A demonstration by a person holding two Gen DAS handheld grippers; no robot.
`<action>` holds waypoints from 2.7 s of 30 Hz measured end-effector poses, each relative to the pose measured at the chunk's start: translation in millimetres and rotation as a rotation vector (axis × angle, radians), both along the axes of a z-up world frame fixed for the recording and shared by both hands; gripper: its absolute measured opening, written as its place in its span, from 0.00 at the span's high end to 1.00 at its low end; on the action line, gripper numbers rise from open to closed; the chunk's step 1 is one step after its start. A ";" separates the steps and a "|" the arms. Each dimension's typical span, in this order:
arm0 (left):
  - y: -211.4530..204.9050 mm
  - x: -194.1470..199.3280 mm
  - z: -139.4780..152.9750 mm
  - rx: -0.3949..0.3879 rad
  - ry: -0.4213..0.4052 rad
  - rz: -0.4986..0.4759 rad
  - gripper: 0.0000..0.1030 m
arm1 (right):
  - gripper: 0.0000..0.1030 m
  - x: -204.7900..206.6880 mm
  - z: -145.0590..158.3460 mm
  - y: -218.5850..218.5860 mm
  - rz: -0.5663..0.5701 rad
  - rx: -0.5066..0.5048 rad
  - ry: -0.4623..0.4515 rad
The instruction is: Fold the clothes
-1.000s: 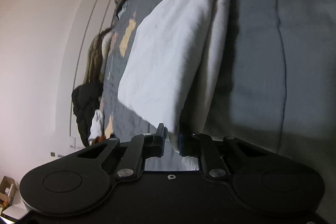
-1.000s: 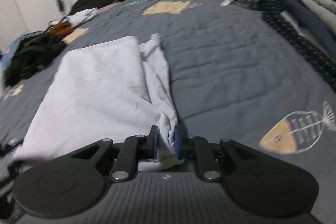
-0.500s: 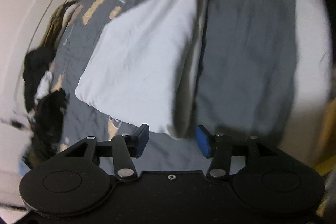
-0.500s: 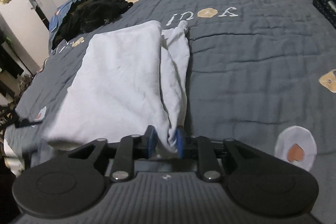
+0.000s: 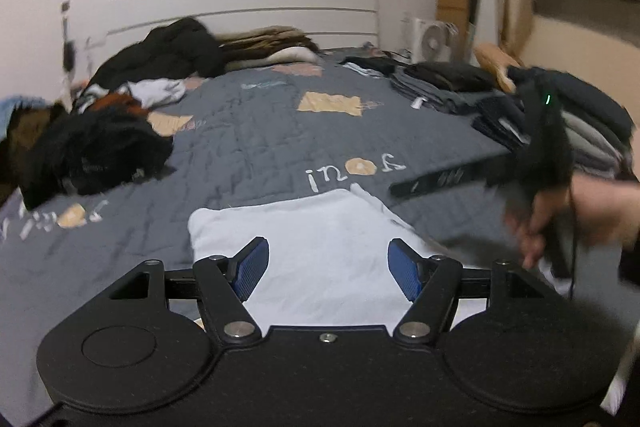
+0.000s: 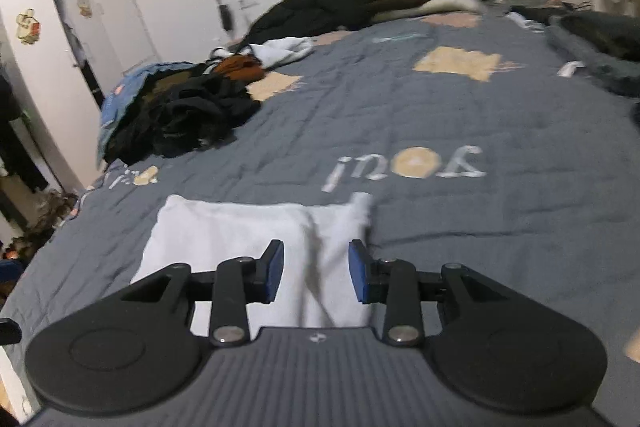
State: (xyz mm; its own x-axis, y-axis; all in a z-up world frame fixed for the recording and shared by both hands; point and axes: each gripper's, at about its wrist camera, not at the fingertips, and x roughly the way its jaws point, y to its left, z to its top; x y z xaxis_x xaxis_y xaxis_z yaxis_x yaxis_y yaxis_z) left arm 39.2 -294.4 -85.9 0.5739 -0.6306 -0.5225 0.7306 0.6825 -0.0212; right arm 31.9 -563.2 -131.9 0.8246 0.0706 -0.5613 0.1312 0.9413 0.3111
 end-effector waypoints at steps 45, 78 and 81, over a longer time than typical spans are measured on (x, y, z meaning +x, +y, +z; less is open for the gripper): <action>18.8 97.4 -78.7 -0.253 0.503 0.125 0.80 | 0.69 95.6 -23.7 11.6 0.211 -0.159 0.167; 29.1 96.3 -50.3 -0.358 0.495 0.114 0.54 | 0.64 -86.8 2.3 40.5 0.187 -0.157 0.219; 28.3 97.0 -52.9 -0.347 0.505 0.125 0.54 | 0.58 -102.1 1.8 44.6 0.203 -0.167 0.223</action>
State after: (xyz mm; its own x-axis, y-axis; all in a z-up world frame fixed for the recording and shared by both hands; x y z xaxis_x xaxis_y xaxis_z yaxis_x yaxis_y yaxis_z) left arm 136.3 -266.1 -138.8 0.3903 -0.7563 -0.5250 0.4875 0.6535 -0.5790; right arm -70.1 -518.6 -130.1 0.6587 0.1125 -0.7439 -0.0164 0.9907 0.1353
